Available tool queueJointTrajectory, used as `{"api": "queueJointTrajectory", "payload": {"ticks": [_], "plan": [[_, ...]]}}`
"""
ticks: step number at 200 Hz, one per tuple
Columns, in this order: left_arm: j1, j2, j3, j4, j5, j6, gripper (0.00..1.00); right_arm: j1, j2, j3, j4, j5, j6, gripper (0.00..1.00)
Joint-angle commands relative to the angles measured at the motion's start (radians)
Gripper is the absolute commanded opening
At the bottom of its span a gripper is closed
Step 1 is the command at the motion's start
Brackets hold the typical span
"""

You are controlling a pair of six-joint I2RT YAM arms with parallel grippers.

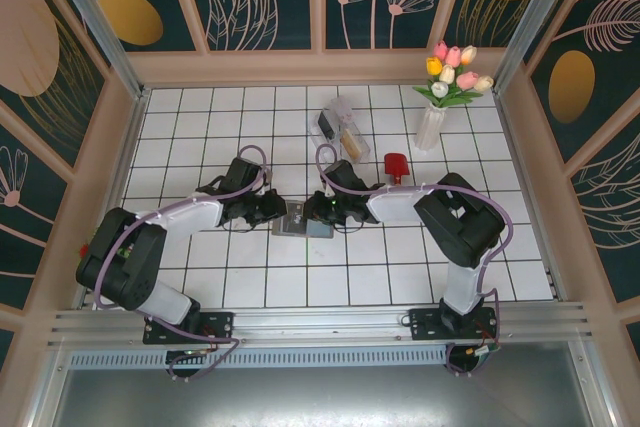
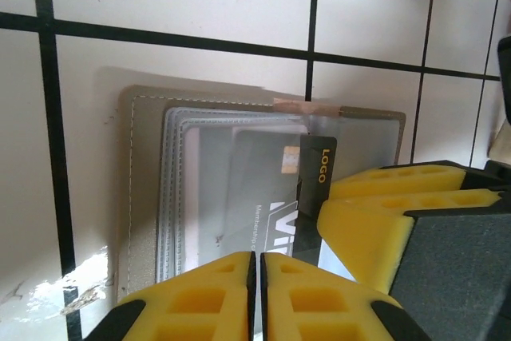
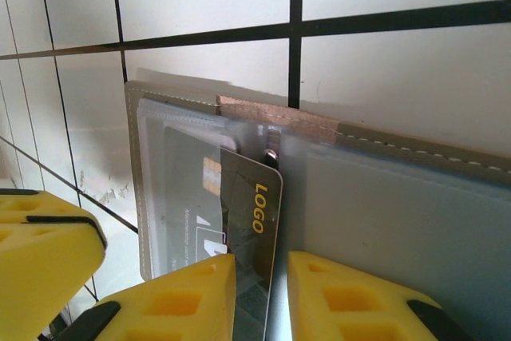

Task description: Take the credit cards out of the card holder

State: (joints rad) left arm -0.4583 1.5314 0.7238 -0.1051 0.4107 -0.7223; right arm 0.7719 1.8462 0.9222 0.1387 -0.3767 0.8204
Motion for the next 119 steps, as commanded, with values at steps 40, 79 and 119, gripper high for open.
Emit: {"api": "queueJointTrajectory", "payload": {"ticks": [40, 79, 119], "plan": [[-0.006, 0.088, 0.023, -0.004, -0.021, 0.010, 0.12, -0.010, -0.005, -0.017, 0.022, -0.029, 0.018, 0.27], [-0.006, 0.108, 0.002, -0.035, -0.064, 0.007, 0.12, -0.014, 0.012, -0.030, 0.067, -0.071, 0.044, 0.27], [-0.006, 0.109, -0.034, -0.045, -0.078, 0.009, 0.11, -0.016, 0.033, -0.023, 0.081, -0.106, 0.045, 0.26]]}}
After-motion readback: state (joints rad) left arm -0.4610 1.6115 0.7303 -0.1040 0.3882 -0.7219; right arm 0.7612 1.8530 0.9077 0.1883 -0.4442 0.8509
